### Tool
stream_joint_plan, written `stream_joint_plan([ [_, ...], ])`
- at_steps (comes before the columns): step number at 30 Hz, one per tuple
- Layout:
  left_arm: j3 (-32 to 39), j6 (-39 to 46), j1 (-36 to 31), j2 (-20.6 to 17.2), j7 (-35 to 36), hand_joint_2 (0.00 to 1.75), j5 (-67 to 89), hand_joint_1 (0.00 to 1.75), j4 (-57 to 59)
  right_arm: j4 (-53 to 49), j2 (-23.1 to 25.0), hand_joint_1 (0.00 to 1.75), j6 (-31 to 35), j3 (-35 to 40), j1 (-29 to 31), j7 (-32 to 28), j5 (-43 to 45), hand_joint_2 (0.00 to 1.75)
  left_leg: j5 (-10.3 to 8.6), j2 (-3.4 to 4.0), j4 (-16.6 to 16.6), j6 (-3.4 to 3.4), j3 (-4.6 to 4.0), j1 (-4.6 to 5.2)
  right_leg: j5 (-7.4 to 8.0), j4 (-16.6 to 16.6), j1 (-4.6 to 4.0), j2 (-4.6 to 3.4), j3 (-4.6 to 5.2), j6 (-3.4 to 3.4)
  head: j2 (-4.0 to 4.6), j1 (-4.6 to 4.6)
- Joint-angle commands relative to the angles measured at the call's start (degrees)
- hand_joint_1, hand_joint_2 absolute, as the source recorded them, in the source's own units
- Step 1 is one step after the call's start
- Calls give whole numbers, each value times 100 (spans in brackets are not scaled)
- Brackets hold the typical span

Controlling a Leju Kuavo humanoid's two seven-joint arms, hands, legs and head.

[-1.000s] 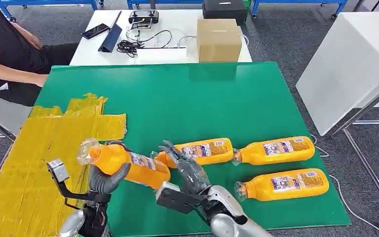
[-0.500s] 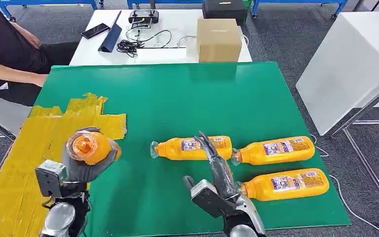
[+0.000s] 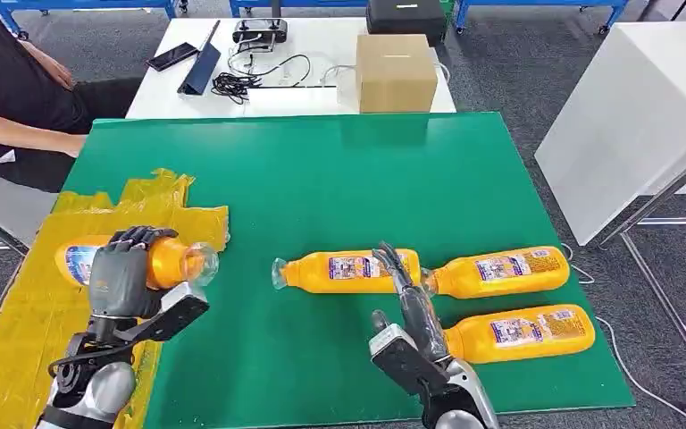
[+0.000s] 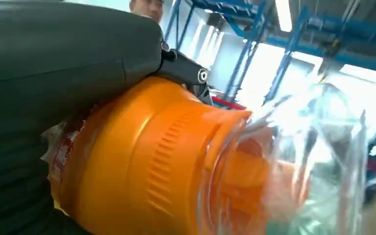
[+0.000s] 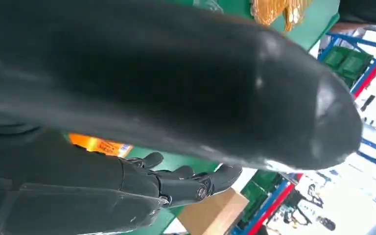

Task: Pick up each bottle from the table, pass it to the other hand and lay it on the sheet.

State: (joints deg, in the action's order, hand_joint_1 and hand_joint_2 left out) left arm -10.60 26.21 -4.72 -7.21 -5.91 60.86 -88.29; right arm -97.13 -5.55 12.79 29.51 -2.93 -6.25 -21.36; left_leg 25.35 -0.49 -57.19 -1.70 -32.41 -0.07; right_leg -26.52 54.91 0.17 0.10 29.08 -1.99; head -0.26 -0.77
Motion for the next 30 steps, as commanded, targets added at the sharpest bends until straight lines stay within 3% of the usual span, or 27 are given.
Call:
stream_joint_plan([
  [1,-664,-110,-692,-248,422,175,807,175,2122,322,110,0,-217,17,377,78,105,0,-4,-5,11,9,15,-4,1,-11,-3,7,-17,4,0,-2],
  [11,-747,-311,-984,-196,675,175,1153,175,3324,464,180,0,-323,102,515,159,134,0,-2,-1,9,6,11,-4,2,-10,-4,1,-13,2,0,-2],
  [12,-733,-366,-1035,-179,737,175,1186,159,3475,468,185,0,-345,117,528,176,122,0,0,2,10,9,16,-7,2,-13,-7,-1,-20,3,0,0],
  [14,-743,-365,-1054,-180,781,175,1236,159,3519,470,188,0,-351,121,532,182,118,0,-1,0,6,6,6,-4,2,-6,-4,0,-9,2,0,-2],
  [15,-743,-365,-1054,-180,781,175,1236,89,3519,470,188,0,-351,121,532,182,118,0,-2,-1,7,8,8,-5,2,-8,-5,1,-12,3,0,0],
  [16,-759,-312,-1127,-181,990,175,1452,0,3672,480,189,0,-378,136,554,218,99,0,-3,-6,8,7,10,-3,1,-7,-3,5,-14,3,0,-2],
  [17,-691,-260,-1120,-131,1018,0,1447,0,3687,481,185,0,-378,126,548,240,72,0,-3,-6,9,10,13,-7,3,-10,-7,4,-19,4,0,-2],
  [20,-534,-78,-1036,-64,939,0,1299,0,3562,502,150,0,-369,94,552,314,-27,0,-3,1,11,7,21,-3,4,-9,-3,-1,-23,3,0,0],
  [21,-490,-48,-1006,-41,907,0,1242,0,3501,502,140,0,-367,87,554,340,-63,175,-1,-2,7,6,21,-4,3,-7,-4,1,-26,2,0,-2],
  [30,-283,46,-817,27,636,0,773,0,2831,610,94,0,-447,77,605,532,-294,175,0,3,2,4,19,-8,2,-6,-8,-2,-26,1,0,0],
])
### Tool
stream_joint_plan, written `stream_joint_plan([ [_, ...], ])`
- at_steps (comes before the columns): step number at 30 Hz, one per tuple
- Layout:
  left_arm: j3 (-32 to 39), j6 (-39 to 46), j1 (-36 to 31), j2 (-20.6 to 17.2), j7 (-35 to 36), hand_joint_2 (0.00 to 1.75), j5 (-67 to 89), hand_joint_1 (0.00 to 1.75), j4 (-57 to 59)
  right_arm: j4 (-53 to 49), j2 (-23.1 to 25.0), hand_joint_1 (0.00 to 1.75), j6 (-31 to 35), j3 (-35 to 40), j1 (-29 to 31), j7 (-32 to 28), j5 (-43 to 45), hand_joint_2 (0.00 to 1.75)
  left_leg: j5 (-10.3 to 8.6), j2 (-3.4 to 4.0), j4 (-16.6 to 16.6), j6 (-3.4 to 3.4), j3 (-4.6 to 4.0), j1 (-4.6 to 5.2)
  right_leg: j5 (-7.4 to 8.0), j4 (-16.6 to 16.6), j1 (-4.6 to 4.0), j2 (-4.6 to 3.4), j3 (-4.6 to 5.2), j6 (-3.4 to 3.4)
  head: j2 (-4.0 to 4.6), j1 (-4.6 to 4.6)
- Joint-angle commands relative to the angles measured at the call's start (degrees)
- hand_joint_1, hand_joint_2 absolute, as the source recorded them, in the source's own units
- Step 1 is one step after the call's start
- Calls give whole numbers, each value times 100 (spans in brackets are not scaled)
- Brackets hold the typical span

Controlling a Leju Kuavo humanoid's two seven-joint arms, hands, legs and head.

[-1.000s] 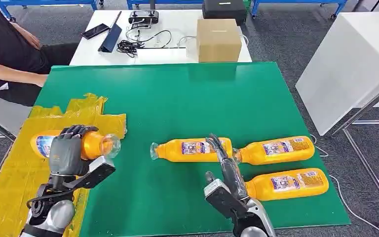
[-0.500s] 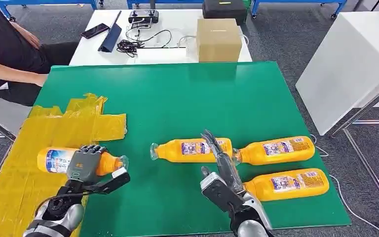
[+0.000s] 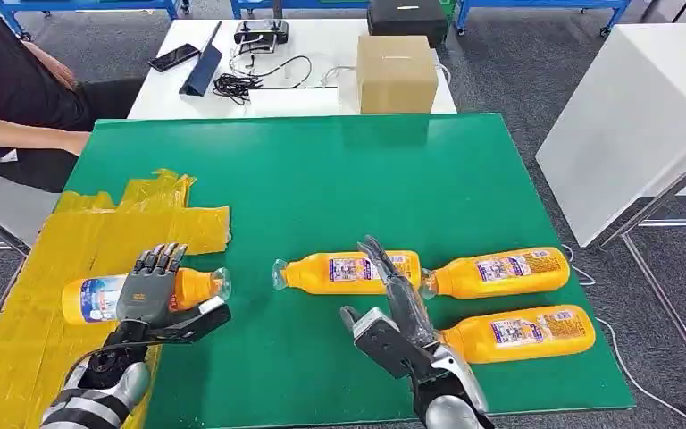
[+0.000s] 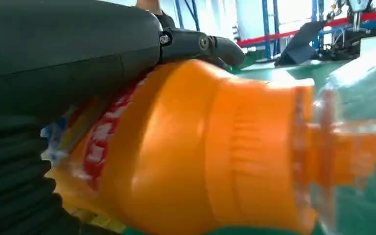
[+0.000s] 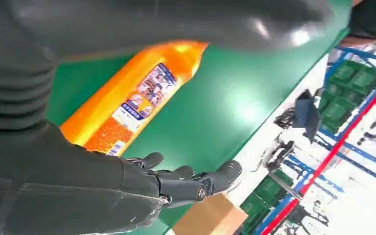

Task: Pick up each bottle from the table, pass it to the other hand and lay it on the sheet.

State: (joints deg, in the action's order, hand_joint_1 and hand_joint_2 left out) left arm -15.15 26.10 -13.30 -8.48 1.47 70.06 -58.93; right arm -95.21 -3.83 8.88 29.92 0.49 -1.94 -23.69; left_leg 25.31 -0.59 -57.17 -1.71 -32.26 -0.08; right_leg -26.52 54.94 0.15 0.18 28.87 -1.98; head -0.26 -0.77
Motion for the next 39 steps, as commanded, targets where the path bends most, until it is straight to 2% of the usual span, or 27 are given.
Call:
stream_joint_plan([
  [1,257,71,109,209,-271,0,-456,0,-295,452,-84,0,-43,24,268,199,-186,175,3,9,1,4,0,-4,1,-7,-4,-6,-1,0,0,0],
  [7,446,-5,500,536,-1488,0,-2587,0,-1904,805,-225,0,-48,-84,509,804,-1077,175,5,7,-7,5,-12,-7,0,-4,-6,-3,8,-1,0,0],
  [16,442,-5,516,560,-1519,0,-2688,0,-1969,840,-219,0,-72,-120,526,803,-1118,175,3,8,-2,6,-12,-5,1,-5,-5,-4,12,2,0,0],
  [20,616,-57,657,989,-2278,0,-4183,0,-2596,1041,-330,0,-158,-173,618,1069,-1485,175,6,9,-4,6,-8,-7,0,-8,-7,-6,6,0,0,0],
  [23,688,-608,876,1356,-2514,0,-5843,0,-3127,1347,-431,0,-277,-232,723,1219,-1745,175,5,10,-6,2,-16,-7,1,-7,-9,-3,13,-3,0,2],
  [27,453,-1083,1259,1544,-2646,0,-7152,0,-3473,2138,-370,0,-426,-231,1194,1259,-1788,175,6,21,-1,1,-10,-2,6,-12,-2,-19,9,-5,0,0],
  [34,86,-1114,1204,1509,-2607,0,-7385,0,-3254,3300,-121,0,-645,136,2022,1472,-2070,175,2,25,2,7,-7,7,9,-9,5,-22,11,0,0,2],
  [39,60,-1135,1136,1521,-2575,0,-7426,0,-3198,3724,-45,0,-721,316,2334,1599,-2312,175,2,30,0,5,-6,4,9,-7,2,-26,13,0,0,2],
])
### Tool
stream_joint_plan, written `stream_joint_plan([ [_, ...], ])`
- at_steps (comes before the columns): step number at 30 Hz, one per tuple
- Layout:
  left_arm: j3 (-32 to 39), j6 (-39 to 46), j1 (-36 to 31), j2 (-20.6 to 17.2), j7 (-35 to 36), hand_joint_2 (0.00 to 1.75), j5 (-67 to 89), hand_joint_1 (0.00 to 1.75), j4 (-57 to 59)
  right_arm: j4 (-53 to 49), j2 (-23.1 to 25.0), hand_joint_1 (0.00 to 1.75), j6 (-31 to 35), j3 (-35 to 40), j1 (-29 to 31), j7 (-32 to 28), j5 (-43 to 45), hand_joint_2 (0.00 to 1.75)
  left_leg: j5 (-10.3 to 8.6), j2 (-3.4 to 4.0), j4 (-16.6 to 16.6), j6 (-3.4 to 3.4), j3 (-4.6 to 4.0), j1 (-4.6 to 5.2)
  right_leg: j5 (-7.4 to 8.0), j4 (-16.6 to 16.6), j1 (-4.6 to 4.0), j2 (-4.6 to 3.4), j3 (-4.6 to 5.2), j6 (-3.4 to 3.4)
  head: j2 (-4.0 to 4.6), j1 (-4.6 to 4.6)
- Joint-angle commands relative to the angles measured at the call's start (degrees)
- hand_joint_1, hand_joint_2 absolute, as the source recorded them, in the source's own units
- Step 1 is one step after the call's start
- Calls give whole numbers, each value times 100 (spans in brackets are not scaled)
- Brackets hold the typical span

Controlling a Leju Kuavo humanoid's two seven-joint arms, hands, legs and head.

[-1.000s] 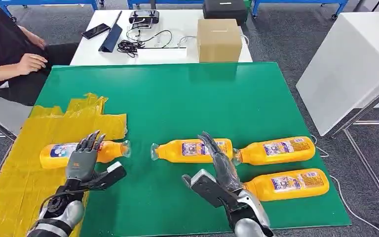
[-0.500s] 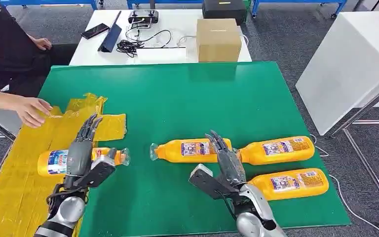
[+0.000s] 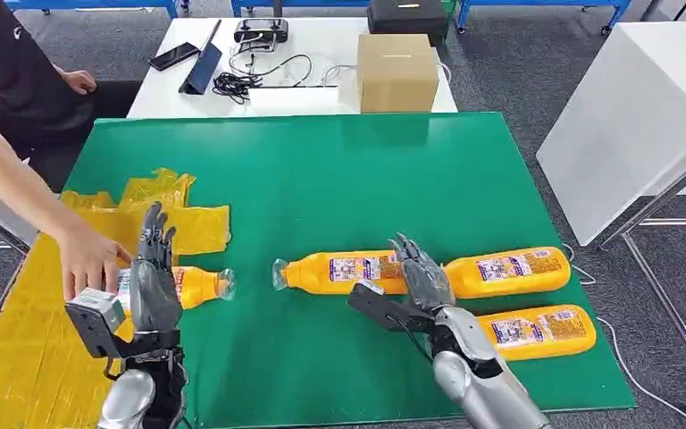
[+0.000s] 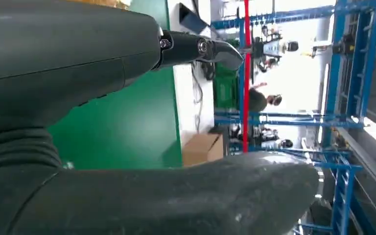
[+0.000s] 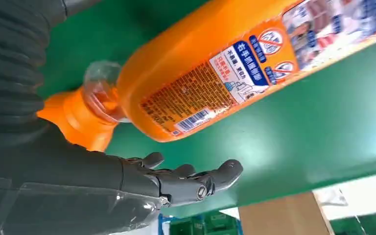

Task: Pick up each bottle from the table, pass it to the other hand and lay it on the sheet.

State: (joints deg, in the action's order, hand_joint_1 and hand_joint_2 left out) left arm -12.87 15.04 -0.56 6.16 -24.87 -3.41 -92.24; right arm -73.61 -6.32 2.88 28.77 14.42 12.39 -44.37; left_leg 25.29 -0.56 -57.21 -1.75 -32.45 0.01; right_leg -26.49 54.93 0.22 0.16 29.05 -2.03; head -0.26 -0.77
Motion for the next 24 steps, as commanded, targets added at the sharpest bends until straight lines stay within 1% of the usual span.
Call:
stream_joint_plan([
  [1,-173,-25,-141,63,59,0,-78,0,144,1575,217,0,-125,435,952,169,-249,175,3,19,2,9,11,-6,3,-4,-5,-17,-6,4,0,2],
  [2,-178,-31,-143,62,67,0,-86,0,151,1624,231,0,-131,447,982,184,-283,175,2,11,2,7,8,-5,2,-3,-4,-10,-4,3,0,0],
  [6,-180,-74,-143,67,83,0,-140,0,157,1787,322,0,-189,518,1124,200,-354,175,6,21,1,8,12,-7,2,-4,-6,-19,-7,2,0,0],
  [10,-197,-128,-198,90,48,0,-223,0,147,2008,419,0,-302,658,1306,186,-398,175,2,15,1,7,6,-6,3,-1,-4,-13,-4,3,0,0],
  [13,-218,-99,-303,107,154,0,-286,0,126,2282,541,0,-586,885,1501,248,-431,175,1,13,-2,7,0,-5,4,3,-3,-13,4,3,0,0],
  [17,-297,-108,-390,87,155,0,-374,0,171,2649,627,0,-918,1155,1654,110,-345,175,1,16,0,10,5,-6,4,1,-5,-14,-1,5,0,0],
  [22,-297,-108,-390,87,155,0,-374,0,171,2649,627,0,-918,1155,1654,110,-345,175,0,1,1,4,7,-4,0,-1,-2,0,-5,2,0,2],
  [24,-331,-93,-408,50,155,0,-437,0,238,2800,579,0,-1301,1349,1714,50,-234,175,2,5,1,6,8,-8,1,-4,-6,-4,-7,3,0,2],
])
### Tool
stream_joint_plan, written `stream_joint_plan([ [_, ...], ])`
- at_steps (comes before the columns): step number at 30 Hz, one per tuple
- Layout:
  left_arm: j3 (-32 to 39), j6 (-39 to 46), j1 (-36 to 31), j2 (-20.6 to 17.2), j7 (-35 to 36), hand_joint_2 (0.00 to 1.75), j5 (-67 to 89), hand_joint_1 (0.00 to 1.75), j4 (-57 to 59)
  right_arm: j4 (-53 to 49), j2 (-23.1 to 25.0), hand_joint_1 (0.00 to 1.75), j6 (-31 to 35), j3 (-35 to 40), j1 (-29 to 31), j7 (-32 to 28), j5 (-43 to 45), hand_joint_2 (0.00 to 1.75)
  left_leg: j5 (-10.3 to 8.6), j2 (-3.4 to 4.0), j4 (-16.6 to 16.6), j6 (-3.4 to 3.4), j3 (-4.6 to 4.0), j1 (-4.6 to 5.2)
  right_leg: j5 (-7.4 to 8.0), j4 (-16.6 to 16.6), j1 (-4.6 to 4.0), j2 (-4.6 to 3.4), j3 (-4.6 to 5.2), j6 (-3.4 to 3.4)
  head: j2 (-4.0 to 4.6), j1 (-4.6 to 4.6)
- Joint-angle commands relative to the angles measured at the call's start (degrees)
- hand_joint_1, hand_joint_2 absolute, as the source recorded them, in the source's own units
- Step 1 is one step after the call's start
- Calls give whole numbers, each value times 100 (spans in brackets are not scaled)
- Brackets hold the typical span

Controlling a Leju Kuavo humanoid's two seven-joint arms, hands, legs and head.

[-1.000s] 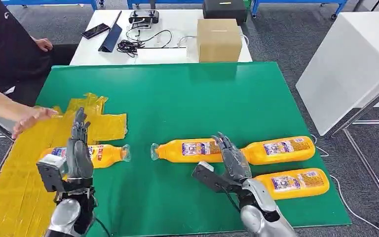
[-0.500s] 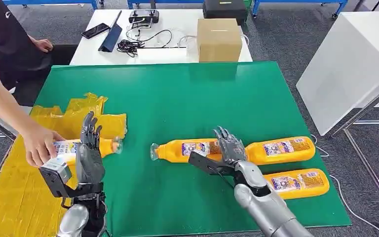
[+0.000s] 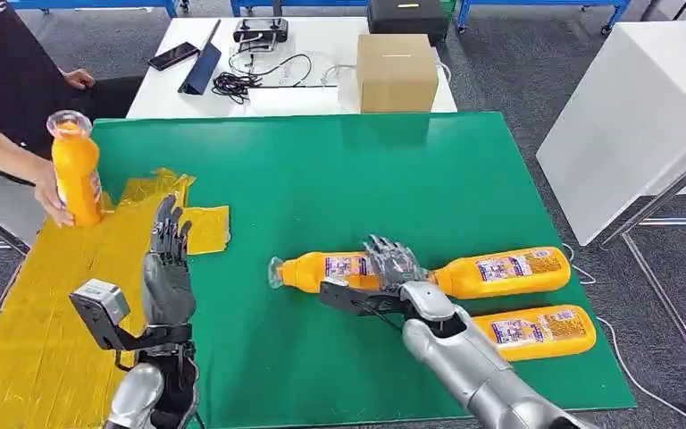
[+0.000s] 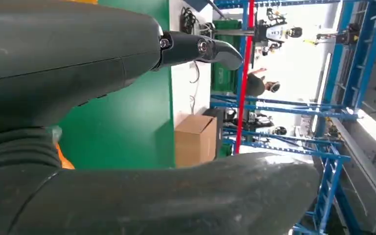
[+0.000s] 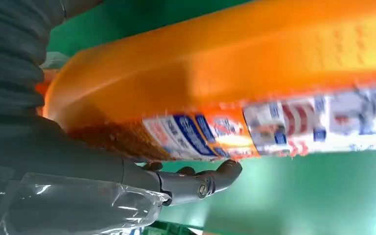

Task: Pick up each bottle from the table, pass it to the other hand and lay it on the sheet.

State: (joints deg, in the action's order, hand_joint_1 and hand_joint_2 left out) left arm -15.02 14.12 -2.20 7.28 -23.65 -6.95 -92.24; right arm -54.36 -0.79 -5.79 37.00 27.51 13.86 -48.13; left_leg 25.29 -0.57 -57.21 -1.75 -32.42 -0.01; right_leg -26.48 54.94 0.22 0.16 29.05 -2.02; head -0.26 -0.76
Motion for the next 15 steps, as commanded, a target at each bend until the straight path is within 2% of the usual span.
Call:
stream_joint_plan([
  [1,-138,11,-270,-74,38,0,-135,0,261,930,11,52,-556,627,430,-124,212,175,1,3,3,4,7,-2,0,-5,-2,-1,-8,1,0,2],
  [2,-158,21,-297,-88,36,0,-165,0,292,991,6,154,-677,654,430,-177,350,175,2,4,3,7,9,-4,0,-7,-4,-1,-11,3,0,0],
  [3,-180,36,-325,-104,33,0,-193,0,327,1044,-25,175,-739,778,457,-188,388,175,1,1,3,6,9,-5,1,-7,-4,1,-12,2,0,0],
  [15,-204,60,-356,-119,43,0,-251,0,376,1052,-74,175,-832,870,474,-152,540,175,-3,-2,10,9,34,-7,2,-16,-6,5,-34,4,0,2],
])
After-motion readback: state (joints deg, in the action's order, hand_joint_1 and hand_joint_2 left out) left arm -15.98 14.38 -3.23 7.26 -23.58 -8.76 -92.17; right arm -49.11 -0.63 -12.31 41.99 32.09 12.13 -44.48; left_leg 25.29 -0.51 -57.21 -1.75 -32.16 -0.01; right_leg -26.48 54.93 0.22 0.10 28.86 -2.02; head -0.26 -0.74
